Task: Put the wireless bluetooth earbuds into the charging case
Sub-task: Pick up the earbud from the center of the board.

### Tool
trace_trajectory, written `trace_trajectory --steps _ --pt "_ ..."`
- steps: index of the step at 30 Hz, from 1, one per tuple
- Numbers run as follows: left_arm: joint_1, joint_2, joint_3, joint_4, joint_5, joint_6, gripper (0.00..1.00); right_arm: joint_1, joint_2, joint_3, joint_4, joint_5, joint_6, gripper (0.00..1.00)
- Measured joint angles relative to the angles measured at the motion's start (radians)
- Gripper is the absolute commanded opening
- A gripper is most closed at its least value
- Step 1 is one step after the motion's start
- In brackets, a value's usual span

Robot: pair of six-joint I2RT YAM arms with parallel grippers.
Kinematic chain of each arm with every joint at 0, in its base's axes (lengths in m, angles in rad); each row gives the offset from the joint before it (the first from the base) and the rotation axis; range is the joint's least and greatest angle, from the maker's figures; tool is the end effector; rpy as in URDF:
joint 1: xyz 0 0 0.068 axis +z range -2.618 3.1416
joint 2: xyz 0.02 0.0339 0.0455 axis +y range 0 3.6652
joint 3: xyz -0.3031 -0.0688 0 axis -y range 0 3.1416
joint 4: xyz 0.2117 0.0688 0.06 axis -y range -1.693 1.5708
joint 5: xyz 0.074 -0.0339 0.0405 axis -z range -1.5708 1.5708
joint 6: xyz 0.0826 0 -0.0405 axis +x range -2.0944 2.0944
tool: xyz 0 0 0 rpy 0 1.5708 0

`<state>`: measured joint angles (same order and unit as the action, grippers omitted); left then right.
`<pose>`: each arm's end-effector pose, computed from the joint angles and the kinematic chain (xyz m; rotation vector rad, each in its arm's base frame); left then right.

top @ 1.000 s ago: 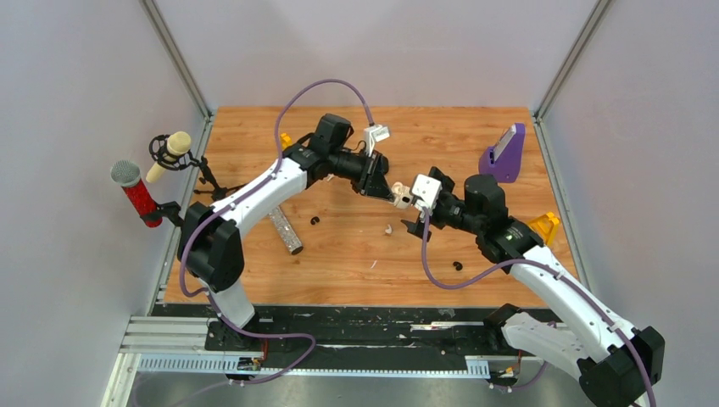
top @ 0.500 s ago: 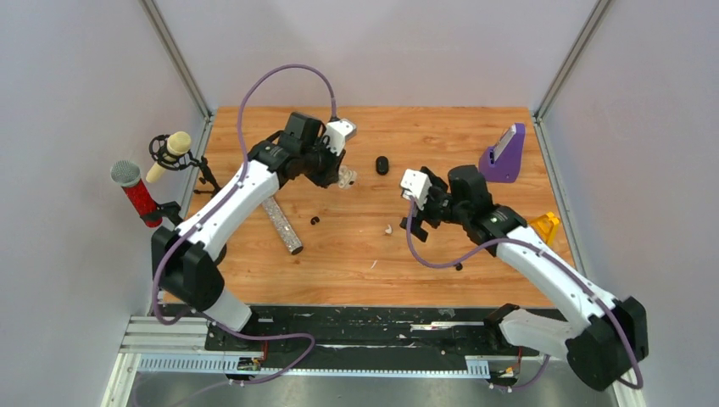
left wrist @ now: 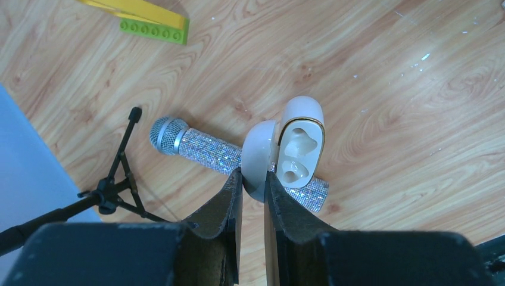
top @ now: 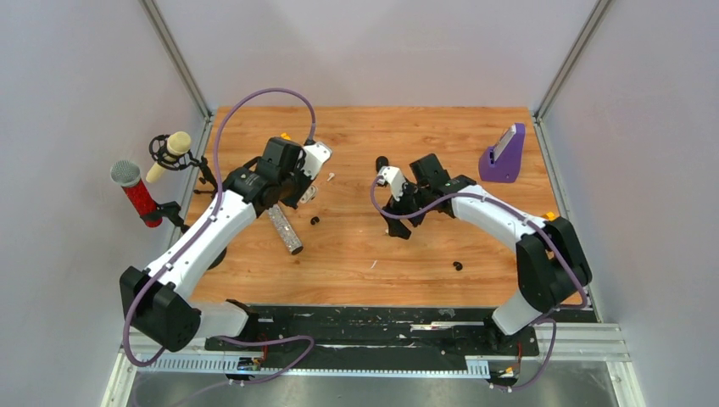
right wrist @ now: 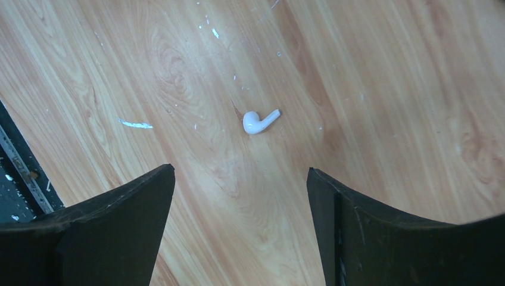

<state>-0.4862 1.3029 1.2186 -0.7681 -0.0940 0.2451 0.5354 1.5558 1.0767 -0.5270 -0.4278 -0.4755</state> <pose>0.2323 -0.1140 0.3301 0.8246 2.2732 0.0037 0.2498 0.1880 0.2462 -1.3669 2.1401 0.5723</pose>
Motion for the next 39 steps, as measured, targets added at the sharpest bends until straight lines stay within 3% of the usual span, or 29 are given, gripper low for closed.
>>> trace_trajectory --steps 6,14,21,34,39 --pt "0.002 -0.021 -0.003 -0.001 0.008 0.006 0.16 -0.001 0.119 0.052 -0.047 -0.004 0.05 0.75" --pt "0.003 -0.02 -0.016 -0.005 0.053 0.008 0.16 -0.025 0.214 0.159 -0.079 -0.054 0.114 0.56" --pt "0.003 -0.018 -0.016 -0.006 0.079 0.007 0.17 -0.021 0.214 0.134 -0.073 -0.072 0.111 0.56" --pt "0.003 -0.018 -0.039 0.0 0.109 0.007 0.17 0.042 0.304 0.127 -0.061 0.042 0.135 0.5" --pt "0.003 -0.018 -0.04 0.002 0.111 0.007 0.17 0.045 0.309 0.13 -0.062 0.054 0.151 0.42"
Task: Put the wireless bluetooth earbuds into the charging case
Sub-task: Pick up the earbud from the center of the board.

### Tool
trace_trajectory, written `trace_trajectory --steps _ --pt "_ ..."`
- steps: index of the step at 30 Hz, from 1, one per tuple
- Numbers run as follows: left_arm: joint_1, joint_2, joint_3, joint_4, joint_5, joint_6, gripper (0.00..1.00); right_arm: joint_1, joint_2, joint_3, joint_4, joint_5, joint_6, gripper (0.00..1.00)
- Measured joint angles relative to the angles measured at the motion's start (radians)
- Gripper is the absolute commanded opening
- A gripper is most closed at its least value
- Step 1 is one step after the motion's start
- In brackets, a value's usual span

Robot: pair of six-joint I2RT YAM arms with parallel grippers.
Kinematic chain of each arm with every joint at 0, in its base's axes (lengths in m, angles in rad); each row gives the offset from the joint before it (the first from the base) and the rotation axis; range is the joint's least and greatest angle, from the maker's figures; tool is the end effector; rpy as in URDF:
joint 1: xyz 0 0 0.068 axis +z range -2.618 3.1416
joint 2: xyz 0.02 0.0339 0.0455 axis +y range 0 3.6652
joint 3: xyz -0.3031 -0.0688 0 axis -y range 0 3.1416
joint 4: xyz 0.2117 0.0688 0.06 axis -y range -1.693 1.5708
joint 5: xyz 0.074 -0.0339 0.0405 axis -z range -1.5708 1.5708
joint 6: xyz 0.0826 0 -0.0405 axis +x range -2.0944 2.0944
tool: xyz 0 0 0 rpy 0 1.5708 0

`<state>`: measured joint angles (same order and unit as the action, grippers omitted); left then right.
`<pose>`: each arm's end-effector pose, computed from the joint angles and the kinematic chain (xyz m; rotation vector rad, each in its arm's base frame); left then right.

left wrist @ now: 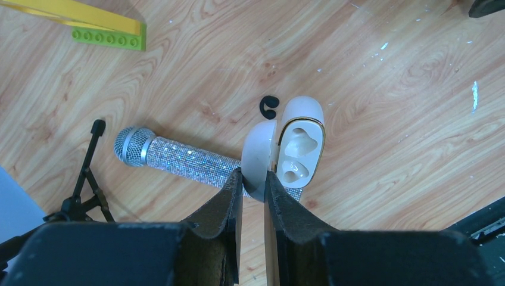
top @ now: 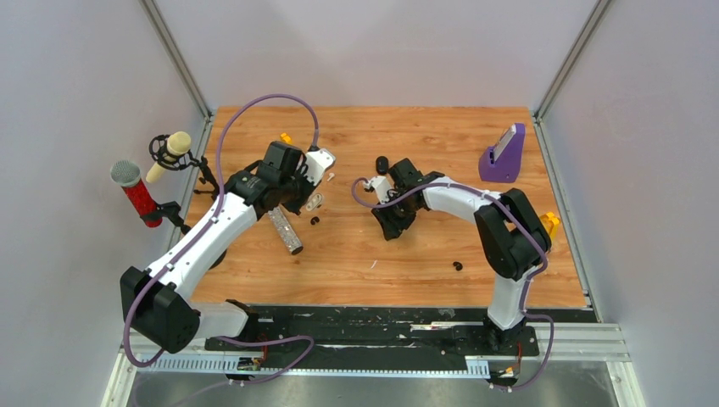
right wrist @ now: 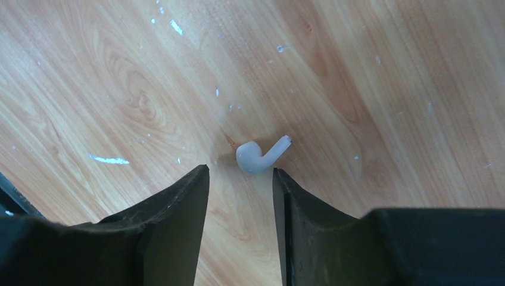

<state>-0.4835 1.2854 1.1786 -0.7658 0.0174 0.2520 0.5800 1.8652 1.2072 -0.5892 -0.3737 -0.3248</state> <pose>0.2226 -0.1185 0.3215 0.8870 2.2807 -0.1240 0.2847 0.2226 0.1785 -1.3071 2.4910 0.5857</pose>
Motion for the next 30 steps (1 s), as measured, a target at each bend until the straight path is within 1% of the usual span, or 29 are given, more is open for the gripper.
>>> trace_trajectory --steps 4,8,10,12,14,18,21,23,27,30 --pt "0.0 0.0 -0.001 0.0 0.0 0.0 0.17 0.006 0.022 0.026 -0.001 0.026 0.018 0.37" --pt "0.0 -0.001 -0.004 0.001 0.0 0.0 0.17 0.019 0.028 0.034 0.002 0.051 0.022 0.36" --pt "0.0 -0.001 -0.006 0.0 0.0 0.0 0.17 0.03 0.029 0.036 0.003 0.081 0.017 0.36" --pt "0.0 -0.001 -0.006 0.001 0.0 0.0 0.17 0.041 0.027 0.036 0.01 0.126 0.002 0.33" --pt "0.0 -0.003 -0.007 0.0 0.001 0.0 0.17 0.051 0.024 0.028 0.037 0.19 -0.029 0.32" --pt "0.0 -0.01 -0.009 0.001 0.002 0.0 0.17 0.053 -0.011 -0.019 0.082 0.286 -0.093 0.34" --pt "0.0 -0.016 -0.009 0.001 0.006 0.0 0.17 0.047 -0.031 -0.044 0.093 0.343 -0.13 0.38" --pt "0.0 -0.016 -0.009 0.001 0.008 0.0 0.17 0.044 -0.035 -0.05 0.099 0.368 -0.144 0.39" --pt "0.0 -0.016 -0.009 0.001 0.009 -0.001 0.17 0.032 -0.044 -0.06 0.108 0.385 -0.157 0.4" --pt "0.0 -0.016 -0.009 0.001 0.01 0.0 0.17 0.004 -0.06 -0.065 0.1 0.339 -0.156 0.41"
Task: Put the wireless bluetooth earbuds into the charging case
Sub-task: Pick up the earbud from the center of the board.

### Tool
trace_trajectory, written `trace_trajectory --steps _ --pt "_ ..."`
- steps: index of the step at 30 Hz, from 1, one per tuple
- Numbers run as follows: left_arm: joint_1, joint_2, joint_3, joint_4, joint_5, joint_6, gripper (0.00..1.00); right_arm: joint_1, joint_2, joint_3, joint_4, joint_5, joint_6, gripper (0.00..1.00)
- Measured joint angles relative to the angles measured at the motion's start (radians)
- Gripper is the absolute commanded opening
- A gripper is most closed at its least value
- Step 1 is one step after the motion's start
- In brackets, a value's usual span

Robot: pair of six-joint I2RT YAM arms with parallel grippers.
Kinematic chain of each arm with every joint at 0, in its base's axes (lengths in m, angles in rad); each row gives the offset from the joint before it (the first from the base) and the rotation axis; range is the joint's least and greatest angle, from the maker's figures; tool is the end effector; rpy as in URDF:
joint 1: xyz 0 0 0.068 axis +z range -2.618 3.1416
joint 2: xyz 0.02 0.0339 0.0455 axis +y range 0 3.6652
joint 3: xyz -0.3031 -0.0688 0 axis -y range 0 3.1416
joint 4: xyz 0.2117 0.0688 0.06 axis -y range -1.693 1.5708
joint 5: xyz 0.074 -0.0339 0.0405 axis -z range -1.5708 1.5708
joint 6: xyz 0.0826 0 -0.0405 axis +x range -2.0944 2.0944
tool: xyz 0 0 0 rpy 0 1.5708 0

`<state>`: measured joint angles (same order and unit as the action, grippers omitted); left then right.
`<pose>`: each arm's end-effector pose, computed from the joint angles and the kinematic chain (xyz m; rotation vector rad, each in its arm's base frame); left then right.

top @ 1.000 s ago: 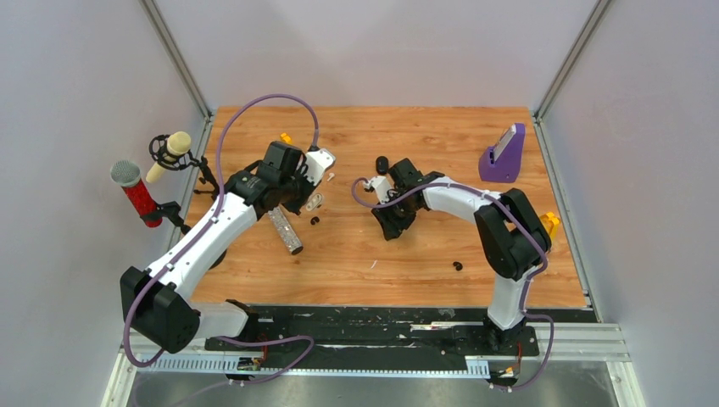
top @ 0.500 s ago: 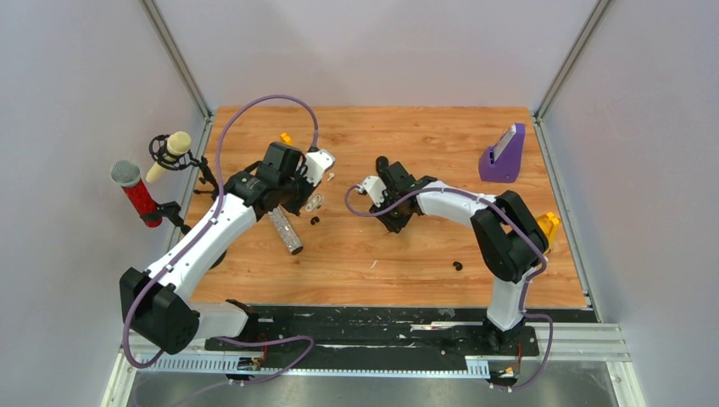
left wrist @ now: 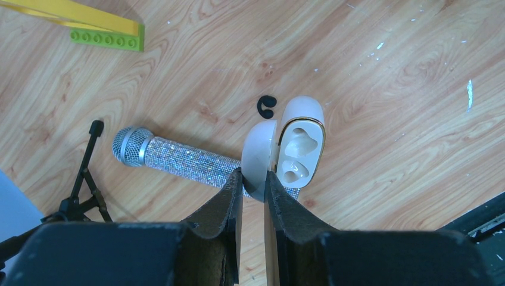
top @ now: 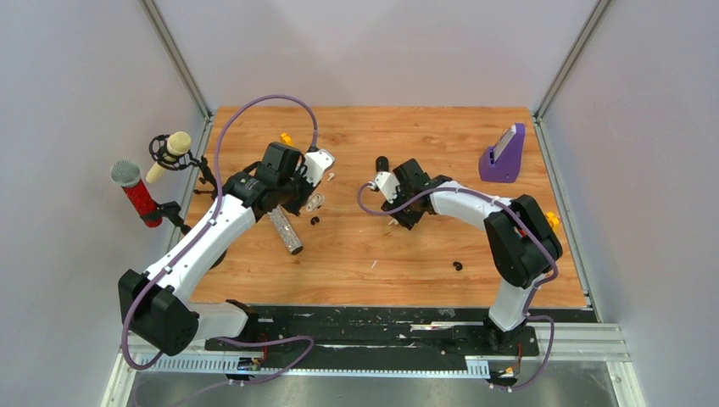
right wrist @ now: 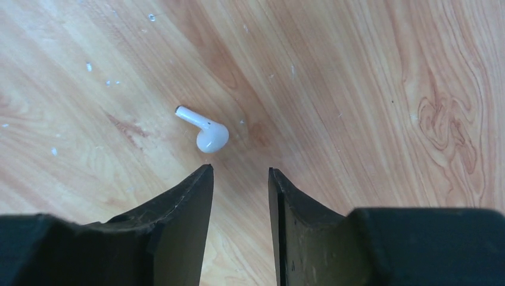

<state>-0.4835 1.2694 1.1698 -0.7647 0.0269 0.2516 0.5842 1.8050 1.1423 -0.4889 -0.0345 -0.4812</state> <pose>0.2188 -0.1174 0.3225 0.8878 2.2721 -0.1366 0.2969 0.1998 0.1824 -1.3919 2.3412 0.0767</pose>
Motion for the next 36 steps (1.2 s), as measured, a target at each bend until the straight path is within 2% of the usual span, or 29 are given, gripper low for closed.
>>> trace_trajectory --steps 11,16,24,31,36 --pt "0.0 -0.001 0.0 0.0 0.003 0.0 0.17 -0.089 -0.036 0.037 -0.082 -0.318 0.063 0.41" --pt "0.0 -0.001 0.0 0.0 0.003 0.0 0.18 -0.095 0.013 0.1 -0.131 -0.413 0.096 0.4" --pt "0.0 -0.005 0.0 0.0 0.006 -0.001 0.17 -0.115 0.1 0.149 -0.177 -0.455 0.137 0.4" --pt "0.0 -0.005 0.0 0.0 0.01 0.0 0.17 -0.17 0.099 0.172 -0.212 -0.507 0.154 0.52" --pt "0.0 -0.005 0.0 0.0 0.01 -0.001 0.17 -0.18 0.107 0.201 -0.223 -0.507 0.184 0.54"
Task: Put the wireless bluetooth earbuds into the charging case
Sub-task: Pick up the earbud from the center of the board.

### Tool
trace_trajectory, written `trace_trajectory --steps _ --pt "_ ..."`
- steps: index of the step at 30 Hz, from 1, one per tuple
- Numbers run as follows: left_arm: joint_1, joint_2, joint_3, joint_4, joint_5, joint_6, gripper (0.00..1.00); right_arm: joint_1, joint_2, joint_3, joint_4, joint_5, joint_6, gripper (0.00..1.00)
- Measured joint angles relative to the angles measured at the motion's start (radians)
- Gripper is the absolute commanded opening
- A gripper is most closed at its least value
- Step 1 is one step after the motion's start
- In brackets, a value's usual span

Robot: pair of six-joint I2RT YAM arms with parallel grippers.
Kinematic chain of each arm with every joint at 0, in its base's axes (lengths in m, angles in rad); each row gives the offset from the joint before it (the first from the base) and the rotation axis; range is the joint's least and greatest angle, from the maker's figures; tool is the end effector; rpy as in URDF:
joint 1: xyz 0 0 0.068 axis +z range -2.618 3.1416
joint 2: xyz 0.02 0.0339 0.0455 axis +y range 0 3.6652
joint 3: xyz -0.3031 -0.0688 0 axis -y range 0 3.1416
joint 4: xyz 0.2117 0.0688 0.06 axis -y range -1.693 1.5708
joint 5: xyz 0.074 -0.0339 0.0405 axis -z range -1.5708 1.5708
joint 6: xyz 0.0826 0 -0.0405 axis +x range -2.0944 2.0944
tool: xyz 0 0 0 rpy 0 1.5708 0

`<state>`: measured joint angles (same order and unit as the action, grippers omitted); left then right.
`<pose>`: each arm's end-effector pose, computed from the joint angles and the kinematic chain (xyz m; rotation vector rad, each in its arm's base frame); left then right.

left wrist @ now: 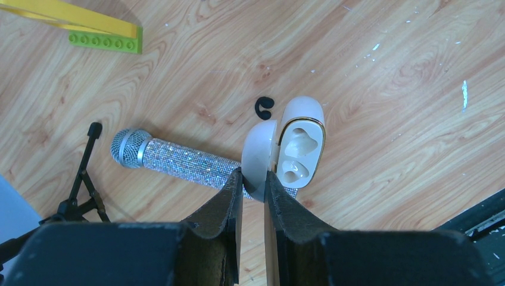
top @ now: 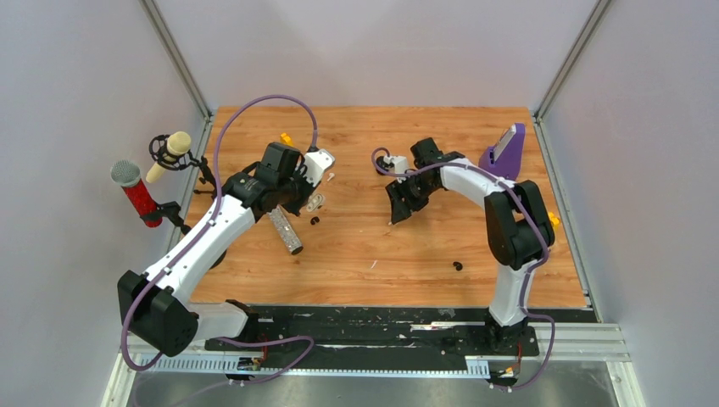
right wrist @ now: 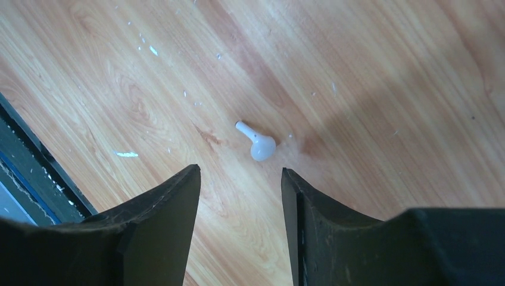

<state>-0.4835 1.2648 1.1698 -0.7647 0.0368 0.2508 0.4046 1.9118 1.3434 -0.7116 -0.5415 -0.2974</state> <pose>0.2175 -0.1177 0.3236 0.8897 2.2670 -0.1495 0.3267 0.1862 0.1971 -1.0611 2.5695 0.7917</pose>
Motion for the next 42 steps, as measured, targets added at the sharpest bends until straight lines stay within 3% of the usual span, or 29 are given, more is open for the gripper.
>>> trace_trajectory --steps 14,32,42 --pt "0.0 -0.002 0.0 0.0 0.001 0.0 0.17 0.0 0.09 0.045 -0.005 0.019 0.084 0.48" --pt "0.0 -0.003 0.0 0.0 0.004 0.0 0.17 0.0 0.131 0.069 -0.01 -0.029 0.121 0.31" --pt "0.0 -0.003 0.0 0.0 0.004 0.0 0.17 0.0 0.144 0.083 -0.02 -0.029 0.14 0.35"
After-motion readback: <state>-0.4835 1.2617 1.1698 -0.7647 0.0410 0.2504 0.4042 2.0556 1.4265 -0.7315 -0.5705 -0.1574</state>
